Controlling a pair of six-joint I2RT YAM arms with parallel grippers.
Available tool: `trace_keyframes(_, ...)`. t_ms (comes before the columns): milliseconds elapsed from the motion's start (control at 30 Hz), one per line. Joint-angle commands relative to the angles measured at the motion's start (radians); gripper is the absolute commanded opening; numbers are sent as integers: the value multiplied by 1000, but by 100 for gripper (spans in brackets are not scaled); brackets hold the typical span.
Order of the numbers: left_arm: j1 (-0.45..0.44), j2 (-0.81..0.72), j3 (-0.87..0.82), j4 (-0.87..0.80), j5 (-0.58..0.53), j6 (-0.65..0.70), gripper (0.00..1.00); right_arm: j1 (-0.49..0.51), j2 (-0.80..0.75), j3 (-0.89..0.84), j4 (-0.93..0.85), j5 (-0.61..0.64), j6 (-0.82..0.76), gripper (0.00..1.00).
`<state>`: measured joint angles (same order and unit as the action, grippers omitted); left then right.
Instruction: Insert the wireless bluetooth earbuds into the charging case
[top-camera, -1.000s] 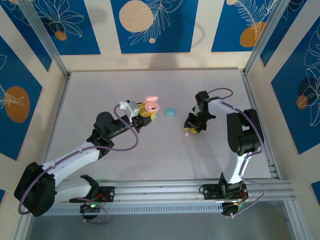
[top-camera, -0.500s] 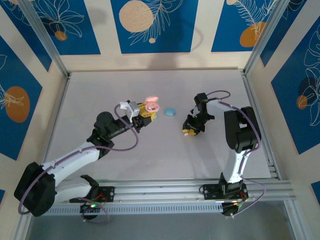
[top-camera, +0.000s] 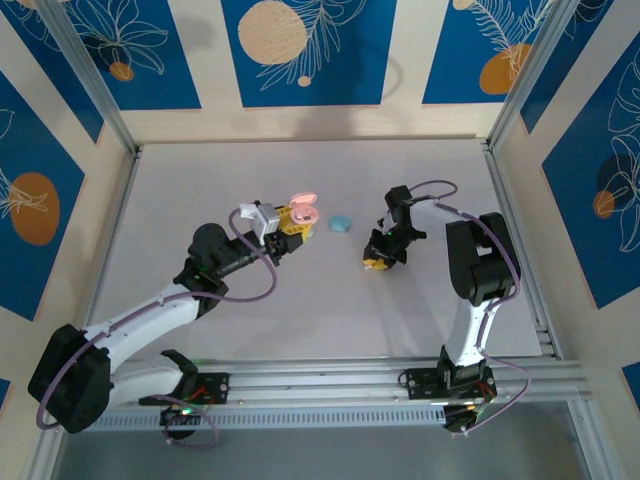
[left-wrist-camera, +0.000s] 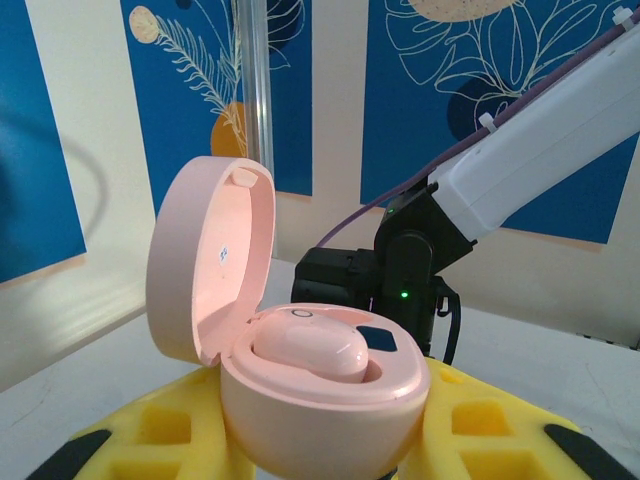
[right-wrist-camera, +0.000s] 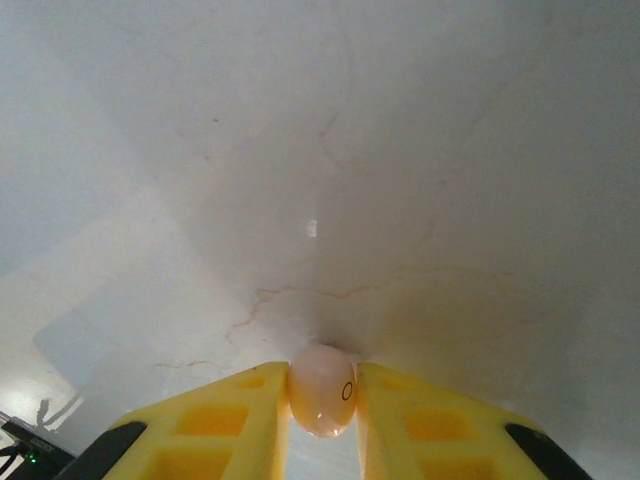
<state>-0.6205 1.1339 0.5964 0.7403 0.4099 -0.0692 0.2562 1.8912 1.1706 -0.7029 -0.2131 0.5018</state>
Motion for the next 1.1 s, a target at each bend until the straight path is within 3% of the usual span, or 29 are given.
trace_keyframes(0, -8, -9, 26, 19, 0, 0, 22, 9, -12, -4, 12, -6, 13, 24)
trace_keyframes(433, -8, -8, 25, 7, -4, 8, 22, 44, -120, 19, 10, -8, 29, 23)
trace_keyframes(1067, -8, 15, 28, -62, 5, 59, 22, 99, -380, 94, -1, -108, -21, 23)
